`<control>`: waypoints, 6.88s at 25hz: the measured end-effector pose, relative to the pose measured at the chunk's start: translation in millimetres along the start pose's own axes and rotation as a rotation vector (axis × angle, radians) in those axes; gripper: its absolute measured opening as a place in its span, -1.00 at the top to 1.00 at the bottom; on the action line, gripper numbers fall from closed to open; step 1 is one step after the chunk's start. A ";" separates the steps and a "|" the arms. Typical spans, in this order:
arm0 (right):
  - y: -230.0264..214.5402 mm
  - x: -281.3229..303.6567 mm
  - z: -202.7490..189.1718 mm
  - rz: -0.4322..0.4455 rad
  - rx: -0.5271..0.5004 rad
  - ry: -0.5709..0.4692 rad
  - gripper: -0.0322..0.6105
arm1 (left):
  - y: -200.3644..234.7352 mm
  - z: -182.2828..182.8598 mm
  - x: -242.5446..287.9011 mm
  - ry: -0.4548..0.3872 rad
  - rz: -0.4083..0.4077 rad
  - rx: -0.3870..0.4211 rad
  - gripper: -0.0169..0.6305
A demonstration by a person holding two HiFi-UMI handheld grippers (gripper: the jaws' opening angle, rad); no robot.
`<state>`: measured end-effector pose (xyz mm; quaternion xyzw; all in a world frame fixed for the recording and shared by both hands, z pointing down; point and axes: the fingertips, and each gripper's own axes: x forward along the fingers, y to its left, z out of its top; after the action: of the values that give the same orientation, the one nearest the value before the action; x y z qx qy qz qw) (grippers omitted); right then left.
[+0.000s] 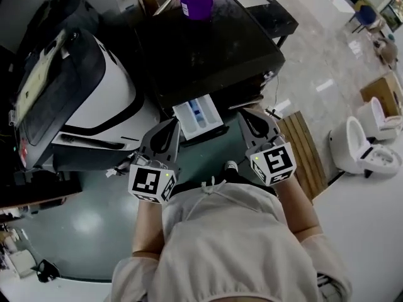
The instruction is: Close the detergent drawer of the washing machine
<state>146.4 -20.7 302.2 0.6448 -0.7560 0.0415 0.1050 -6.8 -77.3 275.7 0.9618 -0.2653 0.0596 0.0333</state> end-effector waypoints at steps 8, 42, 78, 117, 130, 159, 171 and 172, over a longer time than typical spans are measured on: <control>-14.4 53.4 -30.9 0.247 0.004 0.046 0.89 | 1.4 -60.3 9.2 0.086 0.250 -0.089 0.90; 9.0 116.1 -166.0 0.428 -0.007 0.182 0.89 | -1.6 -258.6 9.1 0.286 0.431 -0.302 0.90; 6.2 156.3 -152.2 0.435 0.008 0.146 0.89 | 64.9 -260.5 62.8 0.360 0.456 -0.225 0.90; -17.6 188.7 -145.2 0.394 0.016 0.149 0.89 | 114.3 -256.6 100.2 0.376 0.521 -0.365 0.90; -15.5 156.4 -115.0 0.365 0.006 0.102 0.88 | 78.6 -196.6 96.4 0.284 0.347 -0.208 0.90; -43.4 34.8 41.6 0.241 -0.018 -0.198 0.89 | 6.9 42.4 13.0 -0.087 0.349 0.006 0.90; -41.5 31.6 45.5 0.248 -0.025 -0.191 0.89 | 5.1 47.7 21.7 -0.116 0.317 0.016 0.90; -41.2 31.3 45.9 0.247 -0.023 -0.194 0.89 | 4.9 48.1 21.8 -0.114 0.317 0.018 0.90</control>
<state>177.5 -66.8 261.1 0.5466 -0.8366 -0.0170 0.0332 13.9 -97.1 231.1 0.9099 -0.4146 0.0117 -0.0005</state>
